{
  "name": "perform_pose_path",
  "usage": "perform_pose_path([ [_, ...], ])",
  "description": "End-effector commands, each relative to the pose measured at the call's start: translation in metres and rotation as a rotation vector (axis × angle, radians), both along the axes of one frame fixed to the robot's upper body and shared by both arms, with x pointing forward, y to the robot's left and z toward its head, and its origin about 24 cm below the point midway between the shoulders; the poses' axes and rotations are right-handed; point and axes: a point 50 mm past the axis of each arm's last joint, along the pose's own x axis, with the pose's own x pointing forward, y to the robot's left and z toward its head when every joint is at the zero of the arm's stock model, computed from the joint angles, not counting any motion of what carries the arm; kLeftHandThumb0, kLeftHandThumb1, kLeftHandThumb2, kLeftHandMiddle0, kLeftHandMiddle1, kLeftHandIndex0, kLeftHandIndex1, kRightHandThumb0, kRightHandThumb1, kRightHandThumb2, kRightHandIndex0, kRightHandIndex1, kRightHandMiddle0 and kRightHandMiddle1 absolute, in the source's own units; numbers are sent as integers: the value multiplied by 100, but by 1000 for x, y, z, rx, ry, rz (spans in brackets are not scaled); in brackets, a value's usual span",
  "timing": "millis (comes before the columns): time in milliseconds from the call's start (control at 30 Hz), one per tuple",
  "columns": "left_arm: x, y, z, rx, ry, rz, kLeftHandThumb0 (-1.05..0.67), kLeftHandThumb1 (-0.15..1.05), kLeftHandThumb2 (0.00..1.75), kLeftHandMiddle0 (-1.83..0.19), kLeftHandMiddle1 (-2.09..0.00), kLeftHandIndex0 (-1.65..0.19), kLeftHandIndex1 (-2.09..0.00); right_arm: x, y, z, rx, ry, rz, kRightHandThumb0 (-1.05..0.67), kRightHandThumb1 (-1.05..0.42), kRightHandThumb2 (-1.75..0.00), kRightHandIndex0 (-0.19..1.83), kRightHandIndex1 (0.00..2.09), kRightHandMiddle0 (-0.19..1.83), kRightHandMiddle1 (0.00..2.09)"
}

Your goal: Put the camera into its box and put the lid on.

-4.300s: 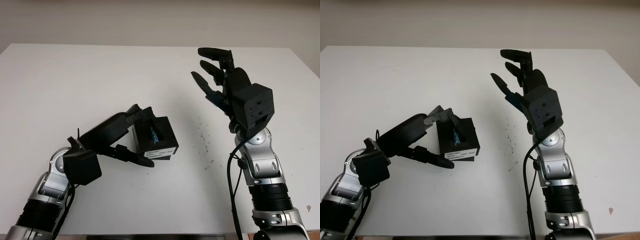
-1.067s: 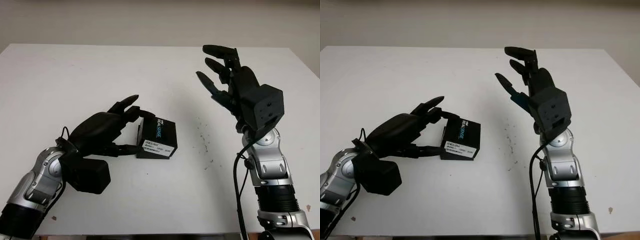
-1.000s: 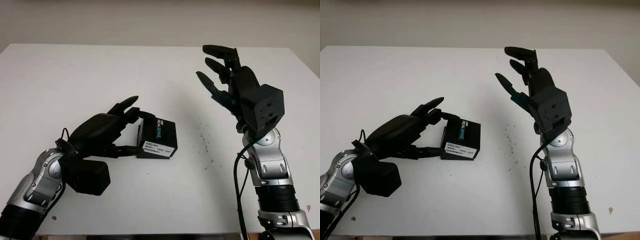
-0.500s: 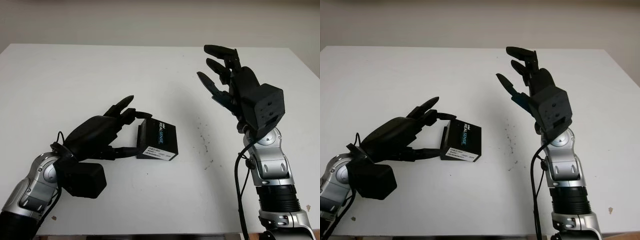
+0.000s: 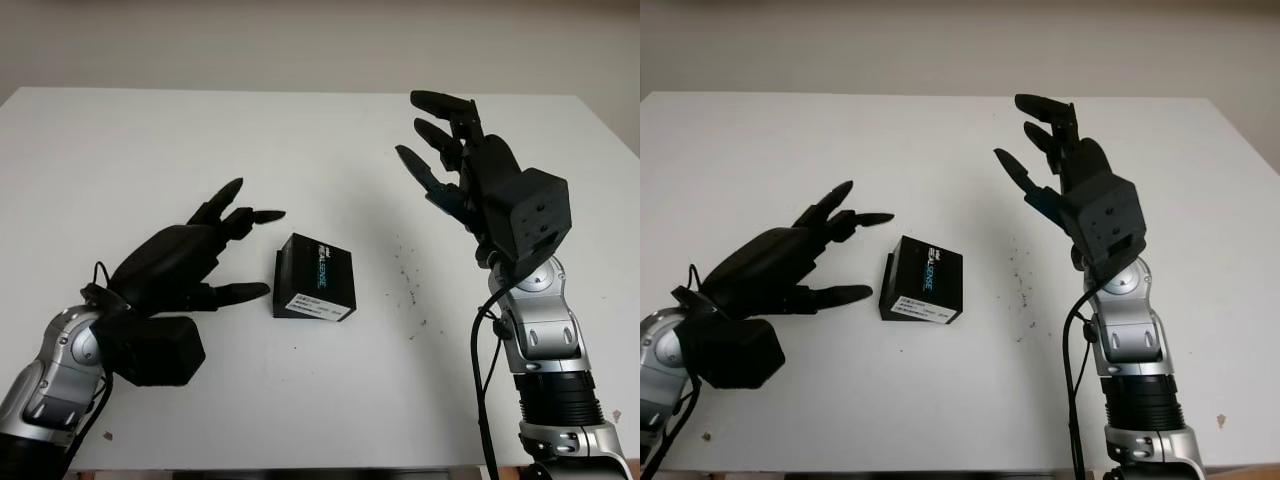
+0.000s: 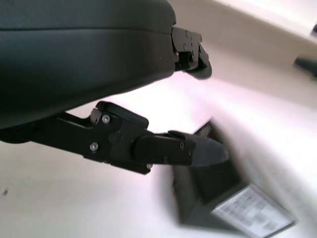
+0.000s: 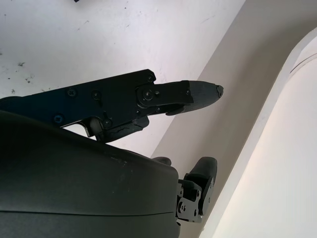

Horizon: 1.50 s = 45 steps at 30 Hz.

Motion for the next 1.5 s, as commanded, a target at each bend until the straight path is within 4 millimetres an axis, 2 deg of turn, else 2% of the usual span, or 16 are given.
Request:
perform_pose_path([
  [0, -1, -9, 26, -15, -40, -35, -76, 105, 21, -5, -3, 7, -20, -1, -3, 3, -7, -9, -10, -52, -105, -26, 11, 36, -14, 89],
  [100, -2, -18, 46, -2, -20, -93, -84, 104, 13, -1, -3, 8, -15, -1, -1, 4, -3, -16, -6, -52, -105, -26, 10, 35, -14, 87],
  [233, -2, -30, 61, 7, 39, -169, -91, 103, 7, 1, -3, 10, -12, 0, -1, 5, 7, -19, -4, -52, -105, -26, 10, 34, -14, 87],
  [367, 0, -40, 66, 11, 82, -237, -91, 99, 5, 3, -4, 11, -10, 0, 0, 7, 31, -25, -3, -53, -105, -25, 11, 34, -15, 89],
  [500, 5, -54, 66, 114, 118, -288, -91, 97, 5, 6, -3, 15, -7, 2, 1, 9, 41, -32, -6, -53, -105, -24, 13, 36, -16, 92],
  [667, 14, -69, 54, 228, 144, -320, -96, 96, 5, 3, -5, 12, -8, 2, -1, 14, 9, -69, -32, -55, -105, -25, 11, 38, -17, 99],
  [900, 17, -81, 28, 444, 35, -314, -103, 98, 6, 0, -7, 11, -7, 3, -6, 21, -10, -105, -92, -55, -105, -28, 13, 40, -14, 106],
  [1067, 17, -86, 7, 579, -16, -289, -101, 97, 5, 0, -7, 11, -7, 3, -7, 19, -3, -105, -95, -57, -105, -26, 15, 42, -13, 103],
  [1200, 19, -85, -5, 610, -12, -285, -98, 96, 5, -4, -8, 9, -8, 3, -7, 17, 15, -98, -88, -56, -105, -27, 12, 41, -14, 105],
  [1467, 22, -86, -12, 589, 62, -265, -91, 92, 4, -6, -9, 8, -8, 3, -5, 14, 31, -86, -73, -55, -105, -27, 11, 40, -16, 108],
])
